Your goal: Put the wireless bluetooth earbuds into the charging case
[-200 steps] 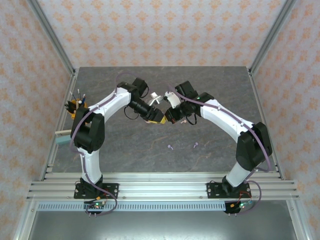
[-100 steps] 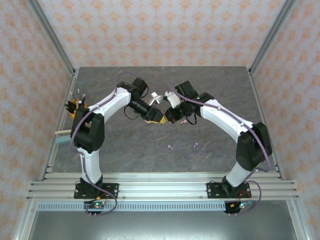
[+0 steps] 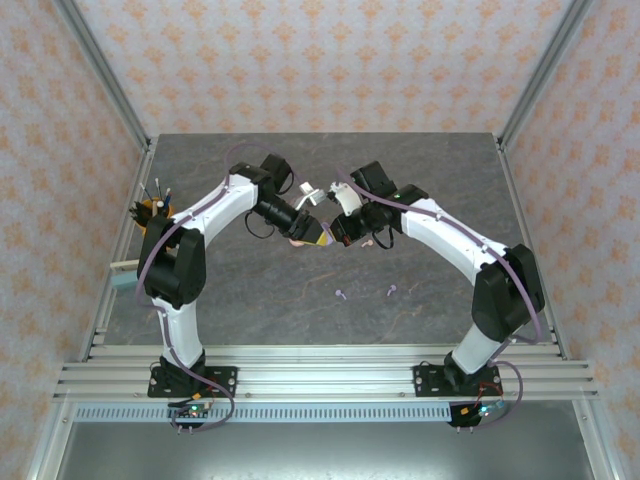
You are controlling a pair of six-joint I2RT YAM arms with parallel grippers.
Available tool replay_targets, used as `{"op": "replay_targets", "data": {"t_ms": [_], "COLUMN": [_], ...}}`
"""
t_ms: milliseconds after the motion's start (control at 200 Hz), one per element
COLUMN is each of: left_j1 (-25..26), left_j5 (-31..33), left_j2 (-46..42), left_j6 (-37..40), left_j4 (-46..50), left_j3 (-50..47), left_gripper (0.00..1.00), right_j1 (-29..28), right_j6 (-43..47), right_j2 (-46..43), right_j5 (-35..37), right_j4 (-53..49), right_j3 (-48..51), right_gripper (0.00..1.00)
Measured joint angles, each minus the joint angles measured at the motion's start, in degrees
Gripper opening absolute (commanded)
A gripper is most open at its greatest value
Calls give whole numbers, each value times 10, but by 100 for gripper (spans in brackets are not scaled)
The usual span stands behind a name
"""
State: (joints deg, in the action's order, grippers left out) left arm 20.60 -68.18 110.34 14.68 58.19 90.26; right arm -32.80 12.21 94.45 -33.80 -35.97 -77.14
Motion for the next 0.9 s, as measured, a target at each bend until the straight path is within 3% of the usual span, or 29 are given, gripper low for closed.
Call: {"op": "replay_targets", "data": {"t_ms": [190,375,671,901], "left_j1": [0,0,0,0], "left_j5": [0,-2,-2,-2], "left_j2": [0,0,0,0], "left_j6": [1,2,2,-2], "left_j4": [0,1,1,0], "left_j3": [0,-1,-1,-1], "left_gripper": [39,40,37,27], "right_j1": [0,0,0,0], "right_j6": [-2,-2,-4,-6], "right_j2": [0,0,0,0], "right_j5": [0,0,0,-1], "right_j4": [0,0,0,0], "right_j3": [0,0,0,0], "right_gripper": [0,0,0,0]}}
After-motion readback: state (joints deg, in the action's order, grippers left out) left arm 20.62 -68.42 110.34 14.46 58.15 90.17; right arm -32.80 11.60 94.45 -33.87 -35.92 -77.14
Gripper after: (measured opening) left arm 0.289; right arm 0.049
